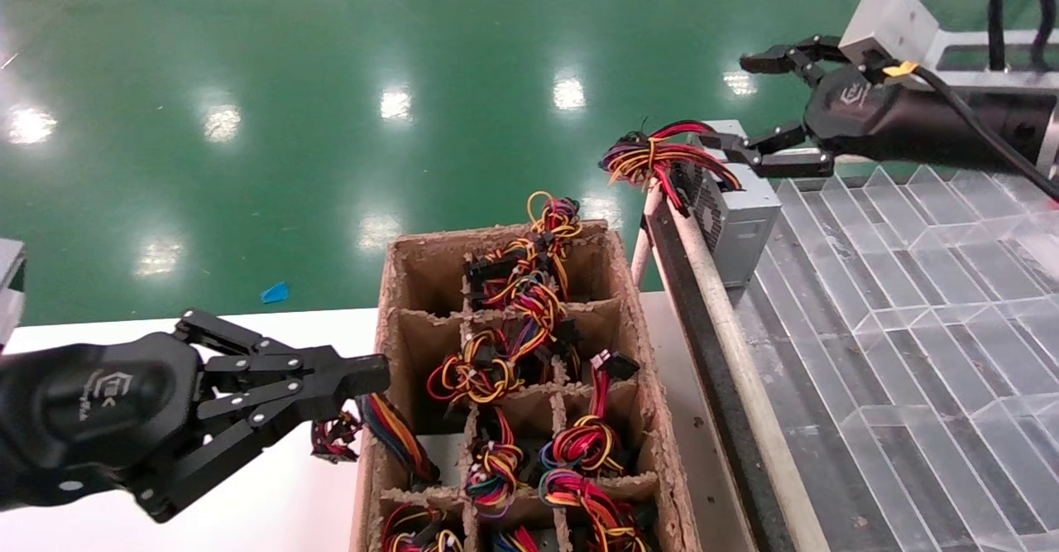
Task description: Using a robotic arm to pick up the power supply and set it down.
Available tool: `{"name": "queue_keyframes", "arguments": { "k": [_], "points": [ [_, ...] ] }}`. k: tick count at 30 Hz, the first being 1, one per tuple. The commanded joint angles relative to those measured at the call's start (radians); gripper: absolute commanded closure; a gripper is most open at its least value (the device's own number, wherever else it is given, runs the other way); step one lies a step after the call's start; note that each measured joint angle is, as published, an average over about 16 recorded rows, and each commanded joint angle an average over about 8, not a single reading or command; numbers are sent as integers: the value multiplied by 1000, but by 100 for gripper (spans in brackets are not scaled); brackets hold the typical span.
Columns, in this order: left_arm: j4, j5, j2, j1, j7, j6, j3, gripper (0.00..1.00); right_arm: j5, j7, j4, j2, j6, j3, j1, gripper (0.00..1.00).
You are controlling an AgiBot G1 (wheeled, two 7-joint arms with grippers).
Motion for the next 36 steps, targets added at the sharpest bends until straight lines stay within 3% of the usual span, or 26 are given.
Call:
{"name": "queue_keyframes", "arguments": {
  "k": [1,2,3,10,11,36],
  "points": [
    [0,0,0,0,0,0,0,100,16,21,36,10,-5,13,-28,0],
    [0,0,0,0,0,0,0,100,23,33,57,15,-8,19,-43,0],
    [0,0,0,0,0,0,0,91,30,44,78,21,-11,25,-58,0],
    [0,0,0,0,0,0,0,3,82,122,223,60,-32,68,-163,0],
    [0,0,0,0,0,0,0,0,89,134,244,66,-35,74,-178,0],
    [0,0,0,0,0,0,0,0,273,413,762,207,-112,227,-551,0]
  ]
}}
